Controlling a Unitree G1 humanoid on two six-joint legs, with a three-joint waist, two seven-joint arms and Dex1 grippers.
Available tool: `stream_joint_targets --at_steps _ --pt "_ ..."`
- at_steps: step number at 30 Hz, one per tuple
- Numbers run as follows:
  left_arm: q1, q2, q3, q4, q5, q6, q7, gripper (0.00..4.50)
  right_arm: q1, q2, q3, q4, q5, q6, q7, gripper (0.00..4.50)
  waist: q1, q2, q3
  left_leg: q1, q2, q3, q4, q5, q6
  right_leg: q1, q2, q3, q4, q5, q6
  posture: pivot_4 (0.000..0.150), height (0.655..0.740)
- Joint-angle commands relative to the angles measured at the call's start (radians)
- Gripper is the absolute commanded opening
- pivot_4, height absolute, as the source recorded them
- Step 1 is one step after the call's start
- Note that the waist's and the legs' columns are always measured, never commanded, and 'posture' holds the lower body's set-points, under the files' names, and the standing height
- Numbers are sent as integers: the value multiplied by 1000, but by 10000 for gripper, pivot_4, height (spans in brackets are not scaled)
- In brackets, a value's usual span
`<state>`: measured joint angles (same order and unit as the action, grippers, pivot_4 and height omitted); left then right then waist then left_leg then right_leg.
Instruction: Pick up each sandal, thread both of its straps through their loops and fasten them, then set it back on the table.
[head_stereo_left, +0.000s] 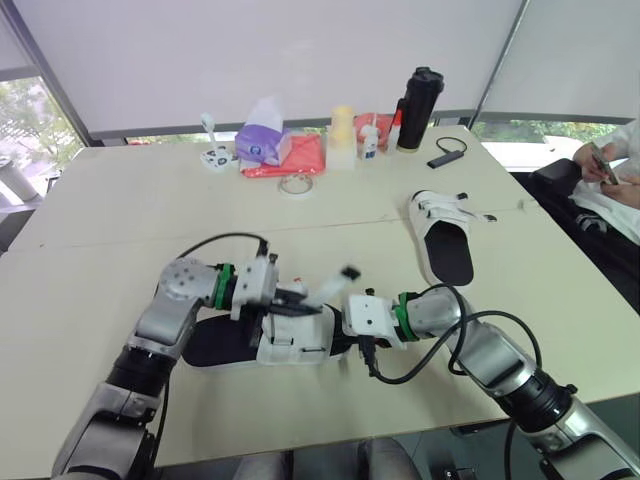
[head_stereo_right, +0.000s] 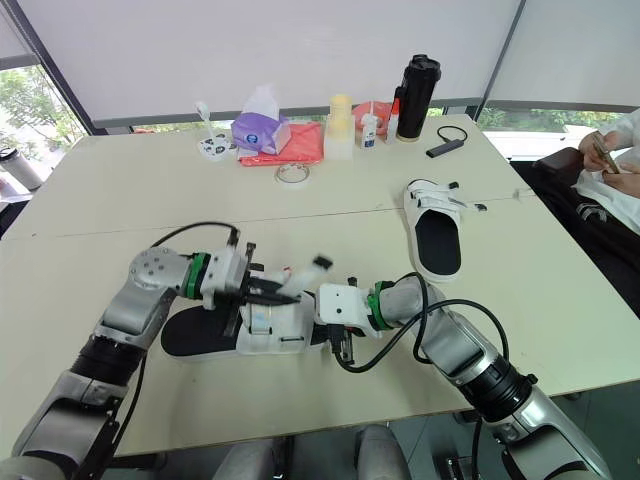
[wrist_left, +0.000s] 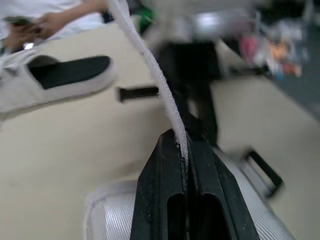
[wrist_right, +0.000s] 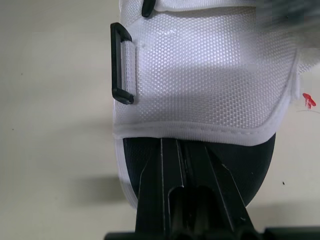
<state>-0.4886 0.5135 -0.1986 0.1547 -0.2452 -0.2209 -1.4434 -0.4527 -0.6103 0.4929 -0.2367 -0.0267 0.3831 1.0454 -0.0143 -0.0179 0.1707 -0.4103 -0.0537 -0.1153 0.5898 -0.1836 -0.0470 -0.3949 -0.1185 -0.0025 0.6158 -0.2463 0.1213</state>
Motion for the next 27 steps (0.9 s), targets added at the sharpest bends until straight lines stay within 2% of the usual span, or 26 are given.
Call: stream_joint_targets --at_steps 1,7,11,17,22,27 --pt "-10 11 1 62 43 -225 -6 139 19 -16 33 77 -63 25 -16 0 0 0 0 0 0 0 0 0 0 0 0 0 0 0 1 1500 7400" --pt "-62 -5 10 309 120 -715 76 139 16 -14 37 85 -67 17 -16 0 1 0 0 0 0 -1 0 0 0 -1 0 0 0 -1 1 1500 7400" --pt "-116 -18 -2 447 124 -937 133 139 8 -10 36 95 -68 11 -14 0 0 0 0 0 0 0 0 0 0 0 0 0 0 -1 2 1500 7400" --pt "-177 -26 -21 611 139 -1168 248 139 5 -13 38 102 -71 3 -14 0 0 0 0 0 -1 0 0 1 1 0 1 0 0 -1 3 1500 7400" --pt "-201 4 -26 735 183 -1283 345 139 4 -17 37 102 -73 2 -15 0 -1 0 0 0 -2 0 0 1 2 0 1 -1 0 -1 5 1500 7400" --pt "-217 6 -91 736 201 -1341 435 139 5 -21 34 101 -75 3 -15 0 1 0 0 0 -2 0 0 1 1 0 1 -1 0 -1 5 1500 7400"
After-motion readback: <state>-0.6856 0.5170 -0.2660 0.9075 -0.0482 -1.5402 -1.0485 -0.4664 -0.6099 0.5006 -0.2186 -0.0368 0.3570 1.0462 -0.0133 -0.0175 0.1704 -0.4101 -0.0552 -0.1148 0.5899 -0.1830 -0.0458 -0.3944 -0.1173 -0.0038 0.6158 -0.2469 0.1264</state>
